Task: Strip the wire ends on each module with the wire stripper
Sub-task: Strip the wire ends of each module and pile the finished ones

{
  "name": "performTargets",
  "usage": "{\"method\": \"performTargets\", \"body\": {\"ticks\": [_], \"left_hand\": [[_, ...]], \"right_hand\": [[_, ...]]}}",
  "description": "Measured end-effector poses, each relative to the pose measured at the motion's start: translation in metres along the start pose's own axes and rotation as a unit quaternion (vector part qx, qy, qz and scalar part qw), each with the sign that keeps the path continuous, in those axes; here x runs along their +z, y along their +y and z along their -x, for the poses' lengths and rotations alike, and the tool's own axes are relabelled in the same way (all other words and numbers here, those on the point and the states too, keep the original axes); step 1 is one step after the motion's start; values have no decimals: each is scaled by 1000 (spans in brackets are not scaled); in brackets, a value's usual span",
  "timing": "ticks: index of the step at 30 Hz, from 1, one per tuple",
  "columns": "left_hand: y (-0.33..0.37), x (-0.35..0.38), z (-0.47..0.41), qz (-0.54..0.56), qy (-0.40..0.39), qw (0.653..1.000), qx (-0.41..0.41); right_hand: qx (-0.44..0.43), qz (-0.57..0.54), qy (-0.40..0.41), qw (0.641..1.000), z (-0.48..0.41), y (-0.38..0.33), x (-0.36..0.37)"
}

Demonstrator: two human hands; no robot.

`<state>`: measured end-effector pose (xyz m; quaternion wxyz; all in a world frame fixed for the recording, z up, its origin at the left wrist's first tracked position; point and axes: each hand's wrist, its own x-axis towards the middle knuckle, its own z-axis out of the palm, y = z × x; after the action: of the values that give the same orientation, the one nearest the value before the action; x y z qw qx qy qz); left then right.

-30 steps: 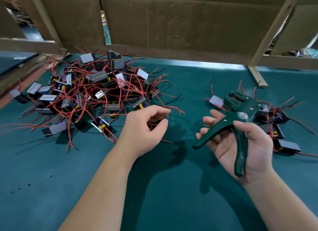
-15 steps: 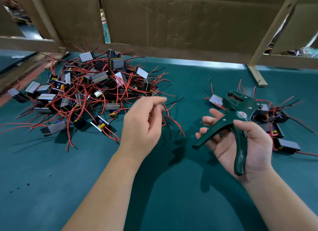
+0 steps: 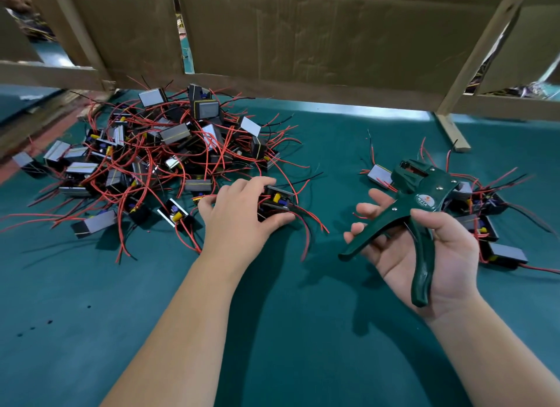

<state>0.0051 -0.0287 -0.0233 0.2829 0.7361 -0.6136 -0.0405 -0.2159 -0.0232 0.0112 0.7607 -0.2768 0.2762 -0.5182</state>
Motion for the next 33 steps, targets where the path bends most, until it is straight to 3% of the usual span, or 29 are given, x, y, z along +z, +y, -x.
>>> {"method": "performTargets", "body": {"ticks": [7,14,18,21,25,30,33], "left_hand": [[-3,-3,1,-43,125,985,-108],[3,-4,0,-30,87,993,-81],[3,-8,1,0,183,983,-27],[10,-16,3,155,239,958,14],[20,-28,6,454,163,876,8],[26,-27,7,538,77,839,-21],[27,-22,10,528,32,848,-25]], "right_hand": [[-3,1,4,1000,1,-2,0],[2,0,3,1000,1,-2,1],[3,-2,5,1000,1,-2,0],[3,-1,5,1000,0,-2,-1],[17,-4,-5,1000,-1,-3,-3],[62,-3,-84,995,4,-2,0],[73,-5,-155,985,7,-2,1]]}}
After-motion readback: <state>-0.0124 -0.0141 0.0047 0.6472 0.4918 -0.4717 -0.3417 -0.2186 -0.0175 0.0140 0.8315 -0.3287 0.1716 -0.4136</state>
